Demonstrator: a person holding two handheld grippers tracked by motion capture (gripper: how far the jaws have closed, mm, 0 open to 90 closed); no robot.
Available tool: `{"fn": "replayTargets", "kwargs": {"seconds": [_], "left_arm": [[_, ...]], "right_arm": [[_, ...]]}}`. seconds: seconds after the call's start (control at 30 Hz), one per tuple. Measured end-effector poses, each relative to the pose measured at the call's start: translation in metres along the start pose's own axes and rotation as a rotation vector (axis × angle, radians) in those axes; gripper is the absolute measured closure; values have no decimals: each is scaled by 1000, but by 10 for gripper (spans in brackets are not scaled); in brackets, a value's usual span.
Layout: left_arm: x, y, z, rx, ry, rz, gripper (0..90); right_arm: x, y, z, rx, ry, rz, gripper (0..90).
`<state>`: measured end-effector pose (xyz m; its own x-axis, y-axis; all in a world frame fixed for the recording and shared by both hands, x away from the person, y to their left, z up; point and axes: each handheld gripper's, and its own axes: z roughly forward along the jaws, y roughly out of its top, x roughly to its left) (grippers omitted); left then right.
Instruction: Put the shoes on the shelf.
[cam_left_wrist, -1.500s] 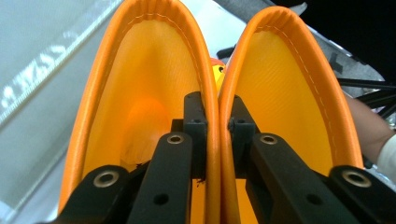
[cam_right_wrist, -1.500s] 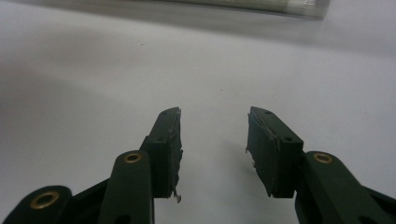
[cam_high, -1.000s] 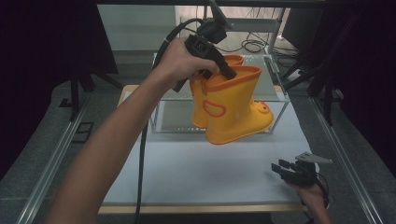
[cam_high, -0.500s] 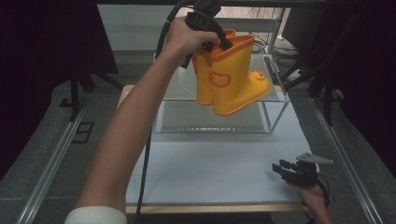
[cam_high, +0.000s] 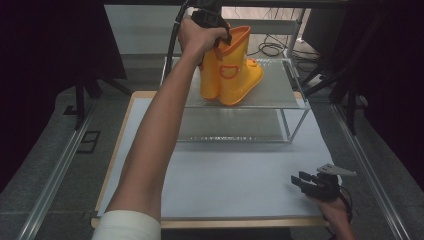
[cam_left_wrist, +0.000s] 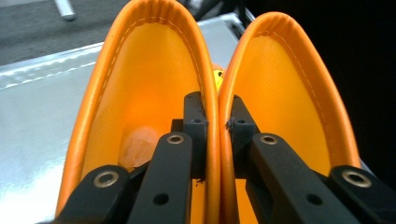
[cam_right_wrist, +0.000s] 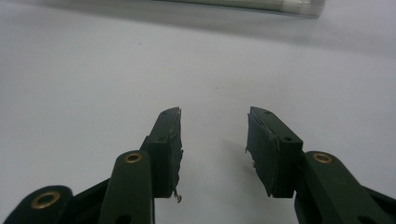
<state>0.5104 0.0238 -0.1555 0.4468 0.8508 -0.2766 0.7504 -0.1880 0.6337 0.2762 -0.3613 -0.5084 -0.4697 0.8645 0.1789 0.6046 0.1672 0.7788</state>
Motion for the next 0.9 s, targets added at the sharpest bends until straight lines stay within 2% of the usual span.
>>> {"fn": "replayTargets", "kwargs": {"seconds": [0.17, 0.2, 0.3, 0.43, 0.53, 0.67, 0.77, 0.8, 0.87, 0.9], "left_arm": [[9, 2, 11, -31, 77, -62, 823], [9, 2, 11, -31, 77, -62, 823], [13, 2, 14, -46, 120, -93, 823], [15, -1, 22, -35, 166, -106, 820], [17, -3, 27, -20, 170, -108, 816], [18, -3, 24, -58, 157, -113, 783], [17, -2, 23, -49, 143, -99, 623], [16, -2, 23, -46, 141, -94, 623], [15, -1, 20, -50, 133, -83, 567], [14, 1, 16, -61, 116, -78, 567]], "right_arm": [[0, 0, 0, 1, 0, 1, 546], [0, 0, 0, 3, -1, -1, 546], [-1, -1, 0, 2, 0, 1, 546], [-1, -1, 1, 7, 2, 0, 546], [0, -1, 1, 5, 2, 1, 546], [0, -1, 1, 5, 3, 0, 545], [0, -1, 1, 9, 4, -3, 544], [0, -1, 1, 9, 4, -3, 544], [1, -1, 1, 8, 4, -6, 544], [1, -1, 1, 9, 5, -5, 544]]}}
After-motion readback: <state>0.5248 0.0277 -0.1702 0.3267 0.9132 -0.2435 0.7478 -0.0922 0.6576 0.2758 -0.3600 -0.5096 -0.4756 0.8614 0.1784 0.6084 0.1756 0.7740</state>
